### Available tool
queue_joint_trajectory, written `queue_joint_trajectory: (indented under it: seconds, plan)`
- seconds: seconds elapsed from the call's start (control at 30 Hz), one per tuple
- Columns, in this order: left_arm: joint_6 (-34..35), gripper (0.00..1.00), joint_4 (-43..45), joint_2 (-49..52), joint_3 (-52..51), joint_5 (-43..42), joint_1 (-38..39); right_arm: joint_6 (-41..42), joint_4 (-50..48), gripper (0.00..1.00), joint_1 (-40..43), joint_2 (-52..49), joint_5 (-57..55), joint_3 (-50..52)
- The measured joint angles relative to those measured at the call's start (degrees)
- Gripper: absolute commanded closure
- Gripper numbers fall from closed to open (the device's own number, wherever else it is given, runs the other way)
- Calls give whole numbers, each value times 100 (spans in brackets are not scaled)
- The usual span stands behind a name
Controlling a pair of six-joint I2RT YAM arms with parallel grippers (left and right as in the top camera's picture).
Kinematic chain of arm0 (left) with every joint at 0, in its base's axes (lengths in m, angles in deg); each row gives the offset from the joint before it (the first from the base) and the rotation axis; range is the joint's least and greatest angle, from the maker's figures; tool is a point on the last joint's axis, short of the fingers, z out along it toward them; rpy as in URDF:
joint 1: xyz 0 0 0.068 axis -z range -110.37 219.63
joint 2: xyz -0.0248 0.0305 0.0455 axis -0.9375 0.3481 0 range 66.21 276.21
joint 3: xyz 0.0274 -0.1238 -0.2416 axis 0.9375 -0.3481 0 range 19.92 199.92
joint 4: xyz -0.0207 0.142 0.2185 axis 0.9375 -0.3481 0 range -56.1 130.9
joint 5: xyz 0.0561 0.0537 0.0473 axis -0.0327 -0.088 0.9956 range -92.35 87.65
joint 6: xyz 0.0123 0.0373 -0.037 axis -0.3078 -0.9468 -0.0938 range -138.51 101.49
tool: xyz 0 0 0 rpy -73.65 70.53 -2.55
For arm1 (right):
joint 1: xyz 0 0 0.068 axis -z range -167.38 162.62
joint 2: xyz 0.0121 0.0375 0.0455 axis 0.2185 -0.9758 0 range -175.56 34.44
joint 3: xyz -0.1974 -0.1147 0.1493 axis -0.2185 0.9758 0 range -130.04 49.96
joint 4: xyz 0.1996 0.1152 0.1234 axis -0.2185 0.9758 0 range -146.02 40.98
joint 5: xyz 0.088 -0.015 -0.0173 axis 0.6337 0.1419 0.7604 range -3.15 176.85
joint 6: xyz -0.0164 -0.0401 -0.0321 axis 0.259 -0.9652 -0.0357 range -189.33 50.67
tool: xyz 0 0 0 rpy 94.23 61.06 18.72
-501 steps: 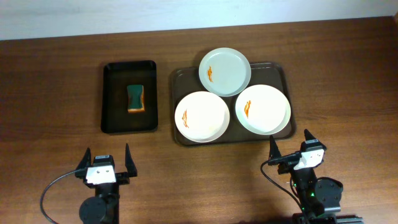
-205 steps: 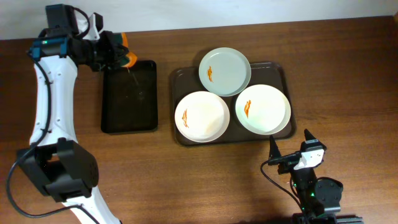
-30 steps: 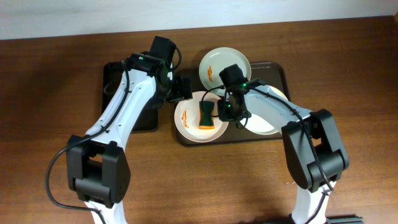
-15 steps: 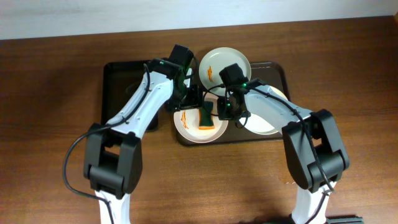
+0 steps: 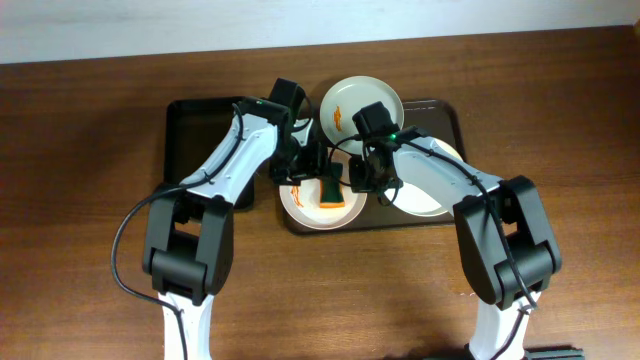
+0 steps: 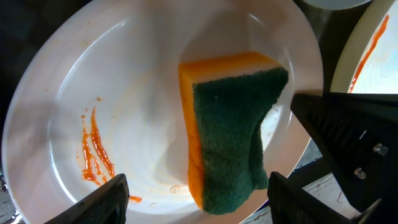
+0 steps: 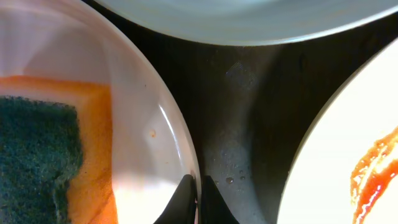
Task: Clean dirty plates on tray and stack at the side
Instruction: 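Wipe the sauce off the plate with the sponge in the left gripper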
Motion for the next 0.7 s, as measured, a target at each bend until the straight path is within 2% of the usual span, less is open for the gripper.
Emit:
queue_joint_trajectory:
  seconds: [0.13,0.2,0.43,0.5,0.63,0.67,0.7]
  plan:
    - [-13,33,63,0,-31,-28,68,4,0,96,0,0,0,0]
    - [-11,37,234,0,-151,-26,151,17,0,96,2,0,0,0]
    - [122,42,758,37,-365,37,382,85,-9,96,17,0,0,0]
    - [151,47,839,203,-365,28,382,90,-11,96,17,0,0,2]
    - [214,75,1001,262,-363,48,396,90,-13,96,22,0,-2,0]
    - [245,95,994,269,-363,133,439,81,-13,96,22,0,-2,2]
    - [225,100,994,269,-363,186,472,85,-13,96,22,0,-2,0]
